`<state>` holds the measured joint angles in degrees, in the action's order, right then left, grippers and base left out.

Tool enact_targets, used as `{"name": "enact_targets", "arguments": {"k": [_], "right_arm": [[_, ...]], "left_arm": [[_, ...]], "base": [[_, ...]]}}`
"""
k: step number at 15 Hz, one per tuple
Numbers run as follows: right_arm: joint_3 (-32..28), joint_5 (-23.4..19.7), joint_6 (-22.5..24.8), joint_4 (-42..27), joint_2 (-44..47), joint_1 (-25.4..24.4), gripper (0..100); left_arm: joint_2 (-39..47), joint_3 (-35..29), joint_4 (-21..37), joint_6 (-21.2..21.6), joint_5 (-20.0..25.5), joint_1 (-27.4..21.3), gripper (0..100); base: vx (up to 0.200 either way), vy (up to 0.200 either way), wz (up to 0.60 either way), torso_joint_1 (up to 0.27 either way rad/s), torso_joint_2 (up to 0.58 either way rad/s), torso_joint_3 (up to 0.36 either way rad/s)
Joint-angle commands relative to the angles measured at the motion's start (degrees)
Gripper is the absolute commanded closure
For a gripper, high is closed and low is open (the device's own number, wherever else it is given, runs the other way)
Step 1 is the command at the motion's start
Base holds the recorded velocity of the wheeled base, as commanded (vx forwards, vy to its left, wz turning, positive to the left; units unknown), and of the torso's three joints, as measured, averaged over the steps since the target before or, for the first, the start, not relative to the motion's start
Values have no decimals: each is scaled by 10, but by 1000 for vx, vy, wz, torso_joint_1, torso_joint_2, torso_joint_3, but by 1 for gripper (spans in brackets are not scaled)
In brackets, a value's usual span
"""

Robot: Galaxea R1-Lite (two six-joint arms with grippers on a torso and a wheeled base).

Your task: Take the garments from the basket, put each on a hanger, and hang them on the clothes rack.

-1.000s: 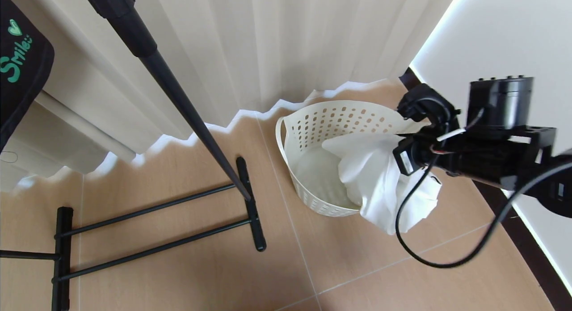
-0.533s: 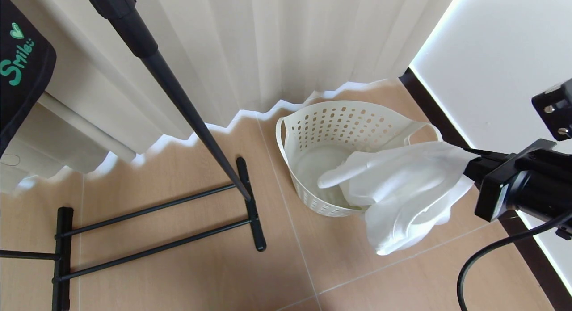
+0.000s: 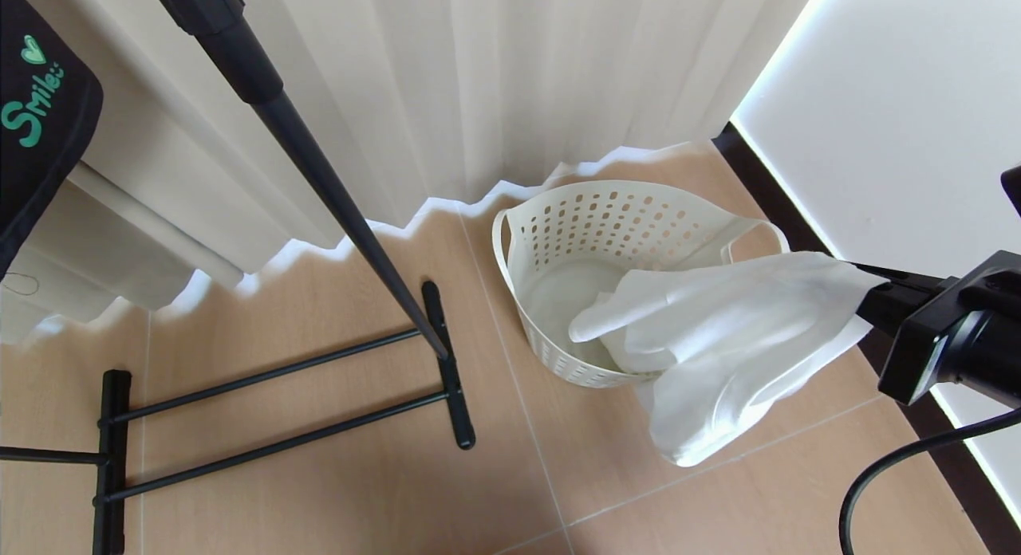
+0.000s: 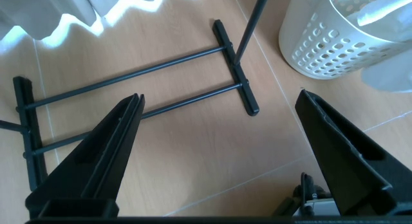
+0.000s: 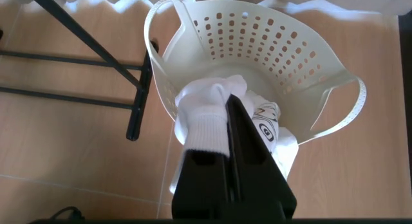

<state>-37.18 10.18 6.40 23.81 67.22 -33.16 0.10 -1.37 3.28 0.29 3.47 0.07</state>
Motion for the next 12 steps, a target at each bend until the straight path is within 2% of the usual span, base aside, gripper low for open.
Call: {"name": "enact_targets", "arguments": {"k": [1,12], "right_arm": [[0,0,0,0,4,4,100],[5,-2,-1,1,2,13,100]], "left_arm": [[1,0,0,0,0,0,0],[1,0,0,1,0,0,0]], "base": [[0,0,0,2,2,110],[0,0,0,2,1,192]]}}
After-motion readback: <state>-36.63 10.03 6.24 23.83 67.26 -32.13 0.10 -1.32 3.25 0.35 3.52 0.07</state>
